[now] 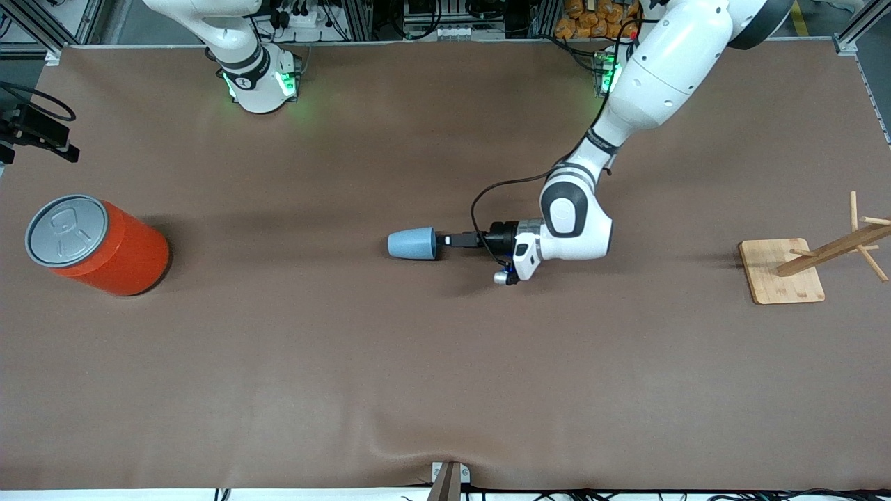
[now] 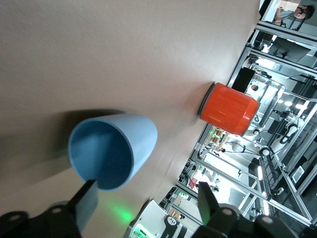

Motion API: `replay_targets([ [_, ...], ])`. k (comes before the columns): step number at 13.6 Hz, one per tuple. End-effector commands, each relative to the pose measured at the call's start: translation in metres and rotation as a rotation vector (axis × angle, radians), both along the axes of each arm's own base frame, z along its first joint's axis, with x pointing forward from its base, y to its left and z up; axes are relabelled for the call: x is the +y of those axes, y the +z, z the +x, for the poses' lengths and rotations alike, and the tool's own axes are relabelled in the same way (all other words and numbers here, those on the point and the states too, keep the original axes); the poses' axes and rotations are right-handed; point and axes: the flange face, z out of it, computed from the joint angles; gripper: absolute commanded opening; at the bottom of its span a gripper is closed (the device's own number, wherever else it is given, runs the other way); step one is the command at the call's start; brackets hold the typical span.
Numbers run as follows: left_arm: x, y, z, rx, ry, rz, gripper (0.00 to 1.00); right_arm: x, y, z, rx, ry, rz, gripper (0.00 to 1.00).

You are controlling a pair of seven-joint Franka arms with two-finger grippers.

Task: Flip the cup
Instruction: 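Grasp the lying cup by its base with the left gripper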

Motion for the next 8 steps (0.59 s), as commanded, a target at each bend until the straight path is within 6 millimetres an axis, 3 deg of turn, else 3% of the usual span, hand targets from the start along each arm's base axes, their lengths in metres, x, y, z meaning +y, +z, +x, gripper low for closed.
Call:
replay_targets([
  [1, -0.009, -0.007, -0.006, -0.014, 0.004, -0.01, 0.86, 0.002, 0.009, -0.001, -0.007, -0.033, -0.004, 1.0],
  [5, -0.02, -0.017, -0.005, -0.025, -0.006, -0.016, 0.79, 0.005, 0.013, -0.001, -0.015, -0.098, 0.004, 1.0],
  [7, -0.027, -0.019, -0.005, -0.031, 0.005, -0.01, 0.77, 0.024, 0.018, 0.0, -0.023, -0.12, -0.008, 1.0],
  [8, -0.03, -0.024, -0.007, -0.028, 0.006, -0.006, 0.75, 0.023, 0.018, -0.001, -0.022, -0.115, -0.004, 1.0],
])
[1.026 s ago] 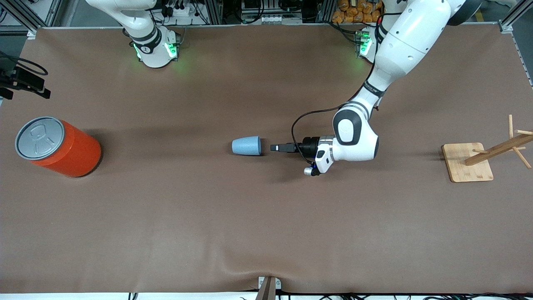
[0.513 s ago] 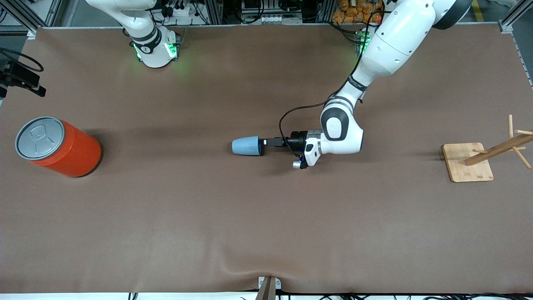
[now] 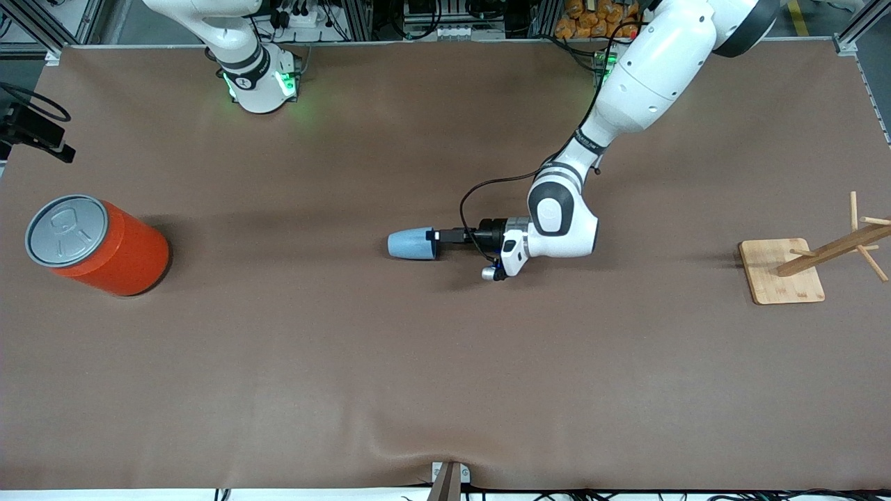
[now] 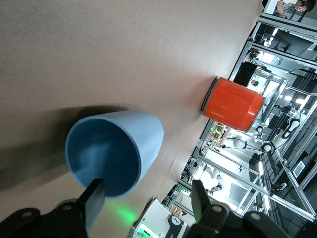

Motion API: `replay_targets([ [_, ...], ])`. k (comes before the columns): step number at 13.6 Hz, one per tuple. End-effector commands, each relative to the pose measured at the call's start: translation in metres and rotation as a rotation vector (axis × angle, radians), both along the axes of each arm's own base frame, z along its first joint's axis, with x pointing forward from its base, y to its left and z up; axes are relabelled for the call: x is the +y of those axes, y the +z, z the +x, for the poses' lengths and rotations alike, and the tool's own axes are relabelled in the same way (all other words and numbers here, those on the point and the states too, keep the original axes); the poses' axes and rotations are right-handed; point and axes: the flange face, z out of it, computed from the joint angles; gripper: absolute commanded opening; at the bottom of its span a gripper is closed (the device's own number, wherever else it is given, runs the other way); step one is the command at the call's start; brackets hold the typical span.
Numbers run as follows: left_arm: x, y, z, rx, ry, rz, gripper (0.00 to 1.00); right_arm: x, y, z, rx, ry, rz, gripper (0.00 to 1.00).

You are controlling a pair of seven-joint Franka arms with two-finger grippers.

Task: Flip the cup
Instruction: 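Grasp the lying cup by its base with the left gripper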

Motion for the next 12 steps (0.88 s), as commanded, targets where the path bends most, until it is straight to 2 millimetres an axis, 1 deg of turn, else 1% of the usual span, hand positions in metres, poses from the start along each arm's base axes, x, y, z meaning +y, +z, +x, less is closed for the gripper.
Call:
replay_targets([
  [1, -0.017, -0.007, 0.002, -0.022, 0.03, -0.003, 0.73, 0.009, 0.011, -0.001, -0.009, -0.019, 0.004, 1.0],
  [4, -0.026, -0.01, -0.002, -0.022, 0.035, 0.002, 0.63, 0.012, 0.009, -0.007, 0.033, -0.012, 0.005, 1.0],
  [5, -0.027, -0.011, -0.002, -0.022, 0.037, 0.005, 0.56, 0.009, 0.015, -0.008, 0.021, -0.017, 0.001, 1.0],
  [6, -0.028, -0.013, -0.002, -0.04, 0.029, 0.002, 0.35, 0.007, 0.02, -0.008, 0.009, -0.02, 0.0, 1.0],
  [8, -0.023, -0.02, -0.001, -0.089, 0.022, 0.013, 0.01, 0.009, 0.02, -0.008, 0.01, -0.017, 0.0, 1.0],
  [11, -0.017, -0.02, 0.004, -0.126, 0.054, 0.051, 0.0, 0.015, 0.01, -0.005, 0.033, -0.006, 0.002, 1.0],
  [12, -0.01, -0.011, 0.013, -0.133, 0.073, 0.05, 0.0, 0.017, 0.008, -0.003, 0.037, -0.002, 0.002, 1.0],
])
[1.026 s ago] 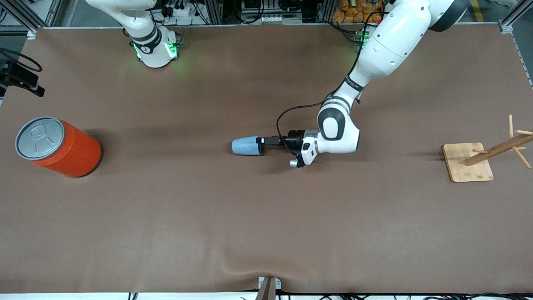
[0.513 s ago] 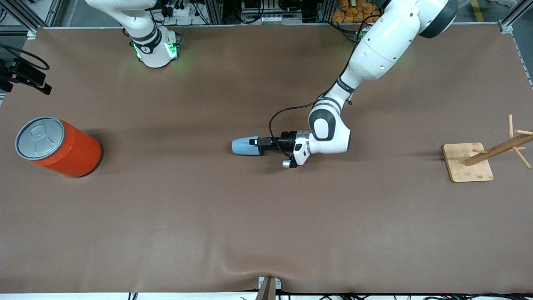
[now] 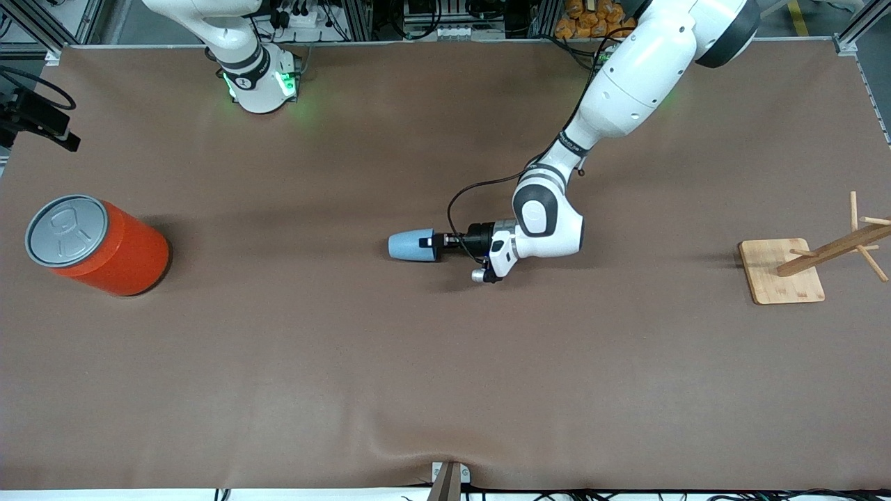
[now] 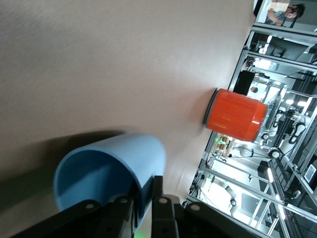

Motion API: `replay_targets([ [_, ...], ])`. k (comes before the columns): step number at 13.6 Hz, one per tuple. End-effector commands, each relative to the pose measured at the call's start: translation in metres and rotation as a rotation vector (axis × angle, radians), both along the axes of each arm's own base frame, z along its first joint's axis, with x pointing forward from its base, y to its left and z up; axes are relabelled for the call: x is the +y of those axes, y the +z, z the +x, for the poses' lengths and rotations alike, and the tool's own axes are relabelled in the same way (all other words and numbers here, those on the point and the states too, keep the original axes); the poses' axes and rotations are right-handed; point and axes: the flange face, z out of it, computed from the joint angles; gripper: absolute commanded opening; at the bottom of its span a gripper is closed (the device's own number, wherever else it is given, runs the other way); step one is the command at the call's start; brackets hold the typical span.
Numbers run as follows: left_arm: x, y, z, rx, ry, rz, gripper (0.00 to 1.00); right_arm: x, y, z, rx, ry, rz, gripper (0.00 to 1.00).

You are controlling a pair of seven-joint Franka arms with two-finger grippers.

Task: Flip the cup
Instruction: 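Grasp the lying cup by its base with the left gripper, then lift and carry the cup toward the wooden stand with the left gripper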

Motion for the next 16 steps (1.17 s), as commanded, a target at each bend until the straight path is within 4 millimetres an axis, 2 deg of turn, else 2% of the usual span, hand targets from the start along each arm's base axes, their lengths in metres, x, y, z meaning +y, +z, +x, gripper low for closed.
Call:
replay_targets([
  [1, 0.017, 0.008, 0.015, -0.044, 0.054, 0.047, 0.0, 0.007, -0.006, 0.004, 0.026, -0.005, 0.002, 1.0],
  [3, 0.048, 0.048, 0.043, -0.083, 0.098, 0.06, 0.0, 0.006, -0.007, 0.001, 0.052, -0.007, 0.003, 1.0],
  [4, 0.065, 0.075, 0.054, -0.093, 0.11, 0.077, 0.0, 0.005, -0.008, 0.0, 0.055, -0.01, 0.003, 1.0],
  [7, 0.149, 0.14, 0.087, -0.137, 0.134, 0.223, 0.0, 0.002, -0.007, 0.0, 0.054, -0.021, 0.001, 1.0],
  [10, 0.205, 0.196, 0.102, -0.176, 0.115, 0.44, 0.0, -0.001, -0.007, 0.0, 0.056, -0.028, -0.001, 1.0],
  [12, 0.239, 0.214, 0.111, -0.207, 0.083, 0.636, 0.0, -0.001, -0.007, 0.0, 0.056, -0.029, 0.0, 1.0],
  [14, 0.272, 0.213, 0.118, -0.231, 0.018, 0.837, 0.0, -0.001, -0.007, 0.0, 0.056, -0.029, 0.0, 1.0],
  [16, 0.304, 0.202, 0.122, -0.232, -0.015, 0.964, 0.0, -0.001, -0.007, 0.0, 0.056, -0.029, 0.0, 1.0],
])
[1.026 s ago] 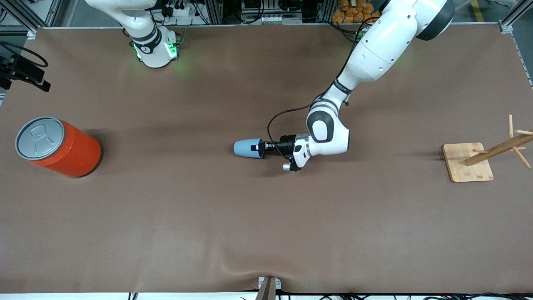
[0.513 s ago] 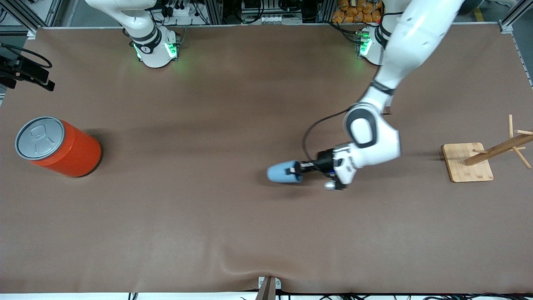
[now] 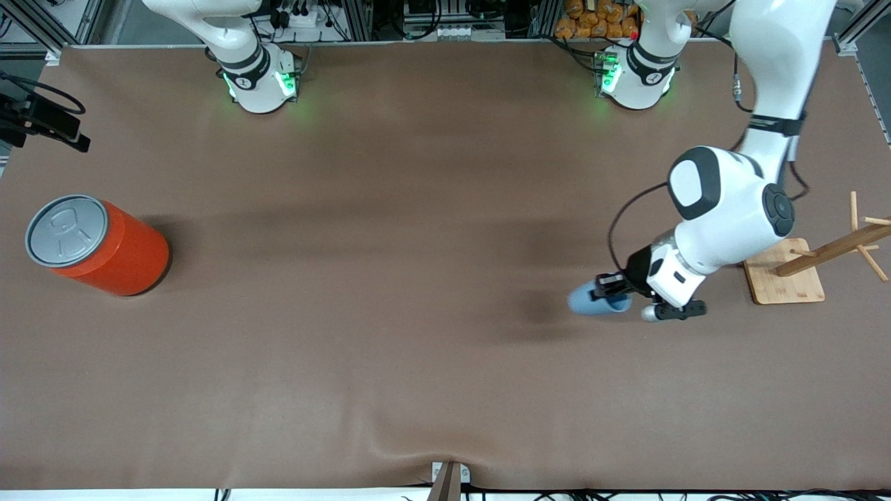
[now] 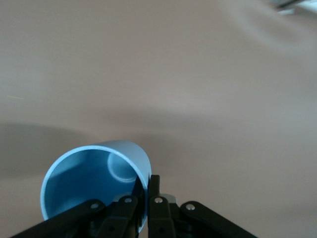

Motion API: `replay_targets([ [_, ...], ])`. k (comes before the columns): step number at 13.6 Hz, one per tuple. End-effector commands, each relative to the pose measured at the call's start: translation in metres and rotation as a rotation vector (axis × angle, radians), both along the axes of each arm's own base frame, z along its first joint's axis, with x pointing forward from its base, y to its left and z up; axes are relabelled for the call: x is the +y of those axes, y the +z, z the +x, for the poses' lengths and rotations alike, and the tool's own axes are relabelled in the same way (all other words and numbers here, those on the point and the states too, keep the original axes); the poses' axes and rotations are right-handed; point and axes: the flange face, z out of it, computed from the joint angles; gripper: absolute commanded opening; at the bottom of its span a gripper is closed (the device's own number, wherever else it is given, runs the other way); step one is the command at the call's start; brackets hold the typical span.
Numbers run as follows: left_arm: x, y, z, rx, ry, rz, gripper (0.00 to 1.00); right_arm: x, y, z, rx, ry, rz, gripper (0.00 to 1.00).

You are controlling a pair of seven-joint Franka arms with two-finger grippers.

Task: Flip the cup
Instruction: 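Lift and carry the cup toward the wooden stand with the left gripper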

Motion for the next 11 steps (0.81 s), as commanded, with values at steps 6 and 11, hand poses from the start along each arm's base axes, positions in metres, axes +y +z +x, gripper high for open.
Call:
replay_targets([
  [6, 0.062, -0.037, -0.007, 0.054, 0.0, 0.22, 0.0, 0.0, 0.004, -0.001, 0.003, -0.013, -0.001, 1.0],
  [11, 0.062, -0.069, -0.013, 0.103, 0.026, 0.264, 0.0, 0.001, 0.003, -0.001, 0.004, -0.011, 0.0, 1.0],
])
